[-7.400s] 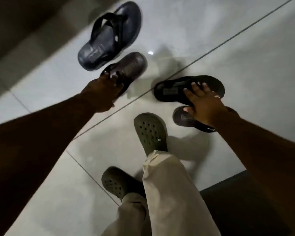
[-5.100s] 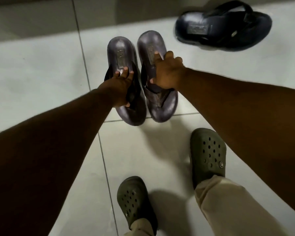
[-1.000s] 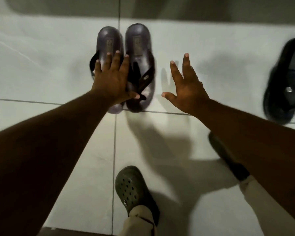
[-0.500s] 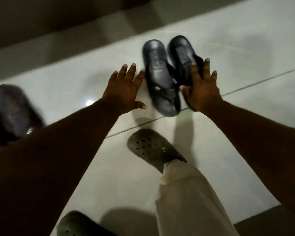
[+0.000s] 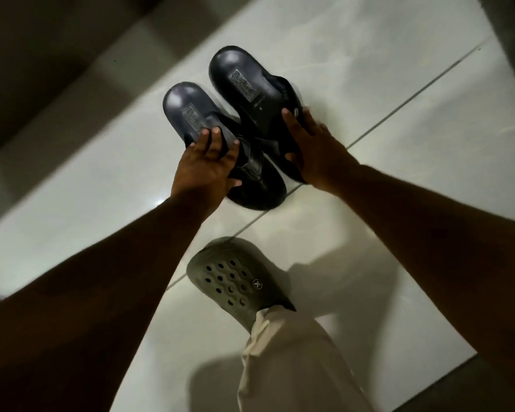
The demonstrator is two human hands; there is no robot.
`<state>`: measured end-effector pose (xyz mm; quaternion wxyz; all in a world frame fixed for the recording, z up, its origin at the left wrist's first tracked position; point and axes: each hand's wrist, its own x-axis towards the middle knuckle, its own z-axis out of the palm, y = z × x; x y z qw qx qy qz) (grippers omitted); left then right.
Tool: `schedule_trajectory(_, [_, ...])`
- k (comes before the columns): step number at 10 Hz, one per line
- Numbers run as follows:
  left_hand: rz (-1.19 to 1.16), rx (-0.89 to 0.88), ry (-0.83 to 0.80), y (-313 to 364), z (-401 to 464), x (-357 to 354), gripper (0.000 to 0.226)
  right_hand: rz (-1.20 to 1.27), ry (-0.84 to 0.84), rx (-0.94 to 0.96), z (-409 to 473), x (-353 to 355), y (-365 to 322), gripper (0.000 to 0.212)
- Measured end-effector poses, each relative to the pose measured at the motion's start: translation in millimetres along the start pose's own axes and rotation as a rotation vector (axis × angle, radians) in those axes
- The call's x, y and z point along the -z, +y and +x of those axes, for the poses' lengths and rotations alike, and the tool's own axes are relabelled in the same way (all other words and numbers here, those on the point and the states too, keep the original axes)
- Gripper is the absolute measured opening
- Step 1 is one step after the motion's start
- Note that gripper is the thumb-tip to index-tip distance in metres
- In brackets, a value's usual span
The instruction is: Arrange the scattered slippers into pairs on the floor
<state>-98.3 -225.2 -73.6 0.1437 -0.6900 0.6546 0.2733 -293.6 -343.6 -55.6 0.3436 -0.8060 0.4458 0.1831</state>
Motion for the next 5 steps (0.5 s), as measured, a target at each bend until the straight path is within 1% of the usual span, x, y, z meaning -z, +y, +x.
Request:
schedule_trajectory(1, [0.005, -0.046, 0.022, 9.8, 15.9, 9.8, 0.078, -0.017, -0.01, -0.025, 5.8, 15.5, 13.2, 0.073])
schedule_trajectory(2, [-0.023, -0.033, -0.006, 21.0, 27.6, 20.0, 0.08, -0.009, -0.017, -0.063, 6.4, 27.1, 18.2, 0.074])
schedule_trajectory(3, [-0.048, -0.027, -0.035, 23.8, 26.7, 22.6, 0.082, -0.01, -0.003, -0.062, 2.8, 24.4, 14.5, 0.074])
schedule_trajectory(4, [-0.084, -0.092, -0.019, 12.4, 15.3, 26.9, 0.086, -0.027, 0.035, -0.033, -7.1, 19.5, 12.9, 0.074])
schedule_trajectory(5, [-0.061, -0.07, 0.045, -0.2, 1.0, 36.3, 0.087, -0.093, 0.107, -0.008, -13.4, 16.8, 9.8, 0.078])
